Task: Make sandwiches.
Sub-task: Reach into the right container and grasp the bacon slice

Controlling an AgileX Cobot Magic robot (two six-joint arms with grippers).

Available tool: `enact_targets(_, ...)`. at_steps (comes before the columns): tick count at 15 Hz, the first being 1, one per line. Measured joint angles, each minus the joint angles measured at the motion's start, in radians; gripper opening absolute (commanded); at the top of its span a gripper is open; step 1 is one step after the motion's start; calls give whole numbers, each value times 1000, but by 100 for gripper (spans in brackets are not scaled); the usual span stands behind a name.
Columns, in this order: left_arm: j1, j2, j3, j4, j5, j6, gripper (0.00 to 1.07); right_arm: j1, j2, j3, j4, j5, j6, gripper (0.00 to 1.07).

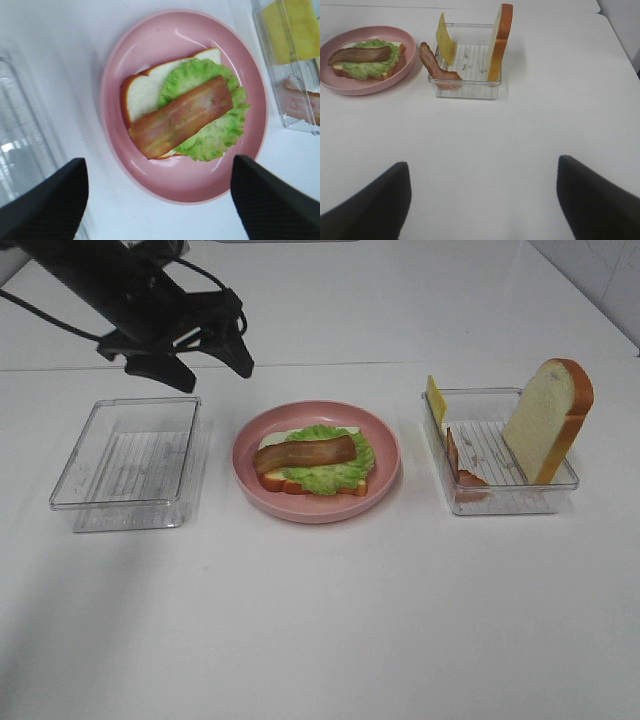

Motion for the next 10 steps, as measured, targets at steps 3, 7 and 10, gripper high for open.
enact_targets(3,0,-162,0,167,90,-94,75,0,0,0,0,0,0,76)
enact_targets(7,0,-407,0,374,322,-214,75,0,0,0,0,0,0,76)
enact_targets(10,0,-624,40,531,340,-289,75,0,0,0,0,0,0,76)
